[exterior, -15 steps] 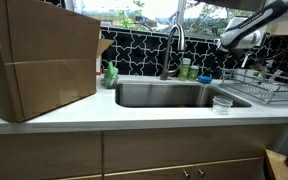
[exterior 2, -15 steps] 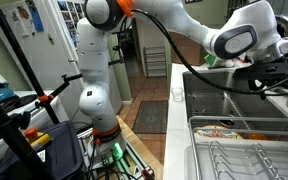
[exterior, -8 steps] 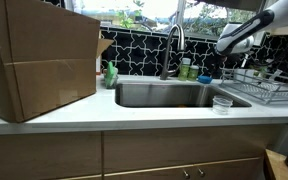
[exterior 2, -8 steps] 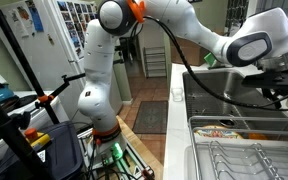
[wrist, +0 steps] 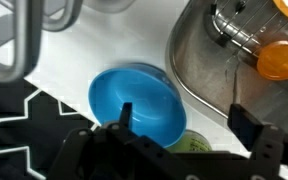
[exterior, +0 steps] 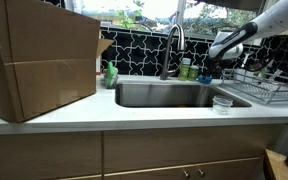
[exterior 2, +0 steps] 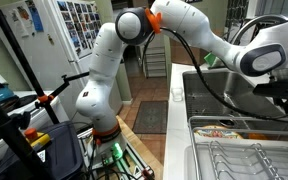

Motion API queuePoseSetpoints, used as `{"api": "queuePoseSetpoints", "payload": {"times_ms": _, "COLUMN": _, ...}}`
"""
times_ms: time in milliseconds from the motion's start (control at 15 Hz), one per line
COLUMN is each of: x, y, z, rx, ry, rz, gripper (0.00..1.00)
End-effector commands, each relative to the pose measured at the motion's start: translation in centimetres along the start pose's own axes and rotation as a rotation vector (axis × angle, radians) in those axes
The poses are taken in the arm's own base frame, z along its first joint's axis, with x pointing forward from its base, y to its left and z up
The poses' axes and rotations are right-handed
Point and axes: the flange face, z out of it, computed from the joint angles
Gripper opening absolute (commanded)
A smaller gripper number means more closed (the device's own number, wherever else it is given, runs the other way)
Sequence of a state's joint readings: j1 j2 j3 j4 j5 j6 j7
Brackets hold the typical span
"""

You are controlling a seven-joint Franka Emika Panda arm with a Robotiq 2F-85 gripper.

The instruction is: Put the blue bowl in the drying rack

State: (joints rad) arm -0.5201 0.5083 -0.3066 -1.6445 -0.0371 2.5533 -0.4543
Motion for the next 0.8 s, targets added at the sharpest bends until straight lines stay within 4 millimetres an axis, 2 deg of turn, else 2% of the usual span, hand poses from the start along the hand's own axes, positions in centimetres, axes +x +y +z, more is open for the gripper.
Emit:
{"api": "queuePoseSetpoints", "payload": {"times_ms": 0, "x": 0.9, "y": 0.6, "z": 2.2, "rx": 0.029, "ry": -0.001, "rz": 0.024, "gripper": 0.81}}
{"api": "queuePoseSetpoints", "payload": {"times_ms": 67, "x": 1.1, "y": 0.6, "z": 2.5, "rx": 0.036, "ry": -0.002, "rz": 0.025, "gripper": 0.76}}
{"api": "queuePoseSetpoints", "payload": {"times_ms": 133, "x": 1.2, "y": 0.6, "z": 2.9, "rx": 0.038, "ry": -0.003, "rz": 0.028, "gripper": 0.64}}
{"api": "queuePoseSetpoints", "payload": {"times_ms": 267, "x": 1.3, "y": 0.7, "z": 3.5, "rx": 0.045, "ry": -0.005, "rz": 0.030, "gripper": 0.46}}
{"api": "queuePoseSetpoints", "payload": {"times_ms": 467, "x": 1.3, "y": 1.1, "z": 4.1, "rx": 0.048, "ry": -0.005, "rz": 0.035, "gripper": 0.24}}
{"api": "queuePoseSetpoints", "payload": {"times_ms": 667, "x": 1.2, "y": 1.6, "z": 4.4, "rx": 0.049, "ry": -0.008, "rz": 0.045, "gripper": 0.02}}
{"api": "queuePoseSetpoints", "payload": {"times_ms": 733, "x": 1.1, "y": 1.8, "z": 4.3, "rx": 0.048, "ry": -0.007, "rz": 0.051, "gripper": 0.00}}
